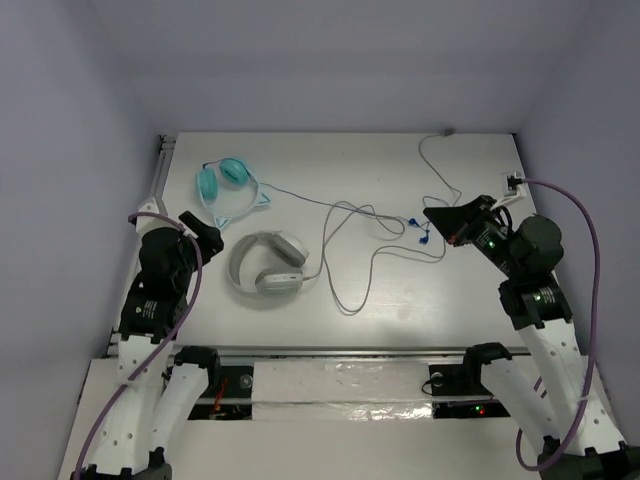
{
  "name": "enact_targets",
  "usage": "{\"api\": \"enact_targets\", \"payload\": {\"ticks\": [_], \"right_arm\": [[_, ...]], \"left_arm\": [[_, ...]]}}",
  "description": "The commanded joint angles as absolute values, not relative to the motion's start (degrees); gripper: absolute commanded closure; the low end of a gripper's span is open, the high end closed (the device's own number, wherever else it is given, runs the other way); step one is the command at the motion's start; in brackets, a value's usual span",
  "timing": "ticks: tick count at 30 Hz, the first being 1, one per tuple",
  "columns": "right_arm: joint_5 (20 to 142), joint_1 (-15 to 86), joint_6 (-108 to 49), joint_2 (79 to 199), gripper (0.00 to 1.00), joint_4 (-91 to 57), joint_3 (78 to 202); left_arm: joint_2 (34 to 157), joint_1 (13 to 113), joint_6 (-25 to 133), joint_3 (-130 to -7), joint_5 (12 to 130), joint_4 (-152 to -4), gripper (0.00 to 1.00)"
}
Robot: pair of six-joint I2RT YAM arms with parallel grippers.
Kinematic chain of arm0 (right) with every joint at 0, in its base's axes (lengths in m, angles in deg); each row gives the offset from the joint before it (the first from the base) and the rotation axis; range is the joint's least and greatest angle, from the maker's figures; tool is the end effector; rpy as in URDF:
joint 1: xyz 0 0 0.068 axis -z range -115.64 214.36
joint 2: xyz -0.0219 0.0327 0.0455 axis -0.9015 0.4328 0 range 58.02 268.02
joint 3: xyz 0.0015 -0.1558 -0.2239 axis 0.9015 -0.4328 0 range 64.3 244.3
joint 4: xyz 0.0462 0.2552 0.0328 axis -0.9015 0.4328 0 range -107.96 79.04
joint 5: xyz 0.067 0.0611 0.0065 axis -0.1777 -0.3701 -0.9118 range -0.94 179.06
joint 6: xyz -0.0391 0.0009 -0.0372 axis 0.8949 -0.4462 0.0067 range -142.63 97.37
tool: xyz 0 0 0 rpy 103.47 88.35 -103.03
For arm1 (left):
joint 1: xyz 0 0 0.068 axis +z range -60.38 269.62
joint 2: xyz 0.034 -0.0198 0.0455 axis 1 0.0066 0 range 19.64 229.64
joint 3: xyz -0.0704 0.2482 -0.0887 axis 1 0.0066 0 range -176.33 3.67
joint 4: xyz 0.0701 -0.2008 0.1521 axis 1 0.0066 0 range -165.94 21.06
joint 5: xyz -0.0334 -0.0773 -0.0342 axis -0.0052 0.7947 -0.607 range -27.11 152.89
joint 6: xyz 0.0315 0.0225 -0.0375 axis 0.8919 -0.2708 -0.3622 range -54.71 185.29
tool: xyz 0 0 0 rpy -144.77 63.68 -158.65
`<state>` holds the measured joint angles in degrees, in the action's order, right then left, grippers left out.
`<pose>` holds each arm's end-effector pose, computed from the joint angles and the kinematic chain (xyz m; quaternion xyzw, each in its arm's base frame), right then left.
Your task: Wrap the headphones
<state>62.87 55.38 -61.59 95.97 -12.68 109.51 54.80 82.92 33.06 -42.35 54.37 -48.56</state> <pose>0.1489 0.0394 0.3698 0.0176 0.6958 0.4284 0.5762 0.1378 -0.0110 0.3397 -0.2199 0.7696 -0.1427 0.5823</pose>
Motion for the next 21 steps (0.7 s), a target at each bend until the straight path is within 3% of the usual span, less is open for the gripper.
{"api": "enact_targets", "payload": {"ticks": [1,6,13,17,18,21], "right_arm": [[62.17,55.3,-61.13,95.63,1.0,-14.62,109.12],[63.31,54.78,-60.42,97.83,0.98,-14.09,109.12],[64.71,54.25,-60.07,99.5,1.0,-14.8,109.65],[66.03,53.72,-59.9,99.15,1.0,-14.89,108.86],[66.12,53.72,-59.81,99.15,1.0,-14.71,108.86],[66.12,53.72,-60.07,98.45,0.93,-14.44,108.16]], "left_arm": [[57.78,82.77,31.98,-41.59,56.11,-48.95,0.41],[63.32,82.77,34.17,-41.06,59.55,-51.85,0.43],[77.36,83.29,39.97,-43.87,57.96,-53.79,0.64],[79.32,83.29,40.86,-42.03,58.84,-56.24,0.7],[79.67,83.29,40.86,-41.86,58.93,-56.42,0.69],[81.77,83.29,40.42,-40.72,59.63,-56.78,0.55]]}}
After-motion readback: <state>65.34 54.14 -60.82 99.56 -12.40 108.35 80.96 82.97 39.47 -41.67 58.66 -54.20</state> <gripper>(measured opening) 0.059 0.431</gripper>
